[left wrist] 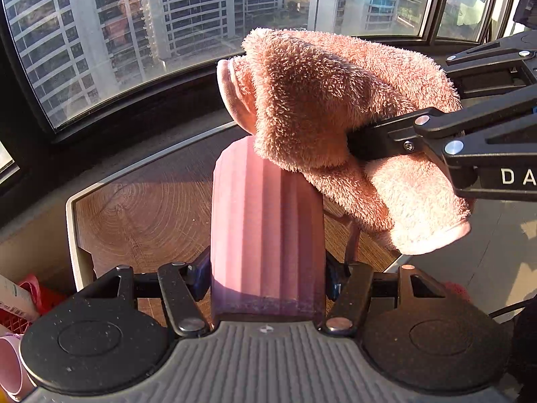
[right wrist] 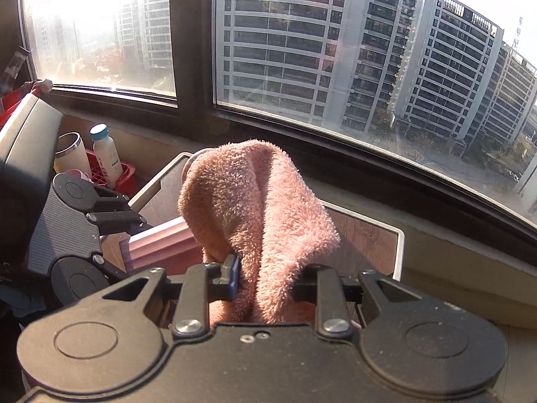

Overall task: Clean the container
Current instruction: 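Wipe the towel back and forth along the cup with the right tool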

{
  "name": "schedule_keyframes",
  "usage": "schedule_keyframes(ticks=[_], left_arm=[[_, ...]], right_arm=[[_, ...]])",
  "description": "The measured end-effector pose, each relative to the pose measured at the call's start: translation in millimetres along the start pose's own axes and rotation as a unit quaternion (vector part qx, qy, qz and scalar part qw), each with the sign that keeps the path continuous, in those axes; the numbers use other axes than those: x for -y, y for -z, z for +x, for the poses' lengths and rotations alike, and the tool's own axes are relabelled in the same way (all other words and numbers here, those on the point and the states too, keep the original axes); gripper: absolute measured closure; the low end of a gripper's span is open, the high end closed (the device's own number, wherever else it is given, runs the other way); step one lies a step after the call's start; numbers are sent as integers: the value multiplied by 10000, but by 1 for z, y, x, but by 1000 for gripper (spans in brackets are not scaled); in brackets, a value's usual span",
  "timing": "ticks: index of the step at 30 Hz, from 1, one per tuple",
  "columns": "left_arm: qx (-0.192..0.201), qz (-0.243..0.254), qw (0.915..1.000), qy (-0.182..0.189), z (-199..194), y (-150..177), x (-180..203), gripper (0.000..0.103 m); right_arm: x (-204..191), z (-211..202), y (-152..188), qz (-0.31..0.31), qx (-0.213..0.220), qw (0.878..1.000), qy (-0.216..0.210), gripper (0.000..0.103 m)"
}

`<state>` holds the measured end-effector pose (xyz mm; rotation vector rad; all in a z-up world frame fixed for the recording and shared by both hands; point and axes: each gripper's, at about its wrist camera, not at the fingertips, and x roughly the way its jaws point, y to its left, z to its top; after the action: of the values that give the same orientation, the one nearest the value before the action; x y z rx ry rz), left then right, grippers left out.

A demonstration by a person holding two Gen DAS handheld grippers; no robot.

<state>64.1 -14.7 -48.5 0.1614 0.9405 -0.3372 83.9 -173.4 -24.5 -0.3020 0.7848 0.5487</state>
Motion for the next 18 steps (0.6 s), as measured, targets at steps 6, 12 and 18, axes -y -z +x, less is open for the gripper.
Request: schedule_keyframes(ticks=[6,12,18], left_arm=[[-16,-21,10000,-72,4,0,-3,41],[-21,-12,9999,-111,7,1,-4,41],[21,2,10000,-63,5,1,-2,41]], right_arm=[[19,-9,-4,307,172,9992,203,78],[8,-16,-4,140,255,9986,-448,78],[-6,-12,-1,9,55,9956,-939,78]])
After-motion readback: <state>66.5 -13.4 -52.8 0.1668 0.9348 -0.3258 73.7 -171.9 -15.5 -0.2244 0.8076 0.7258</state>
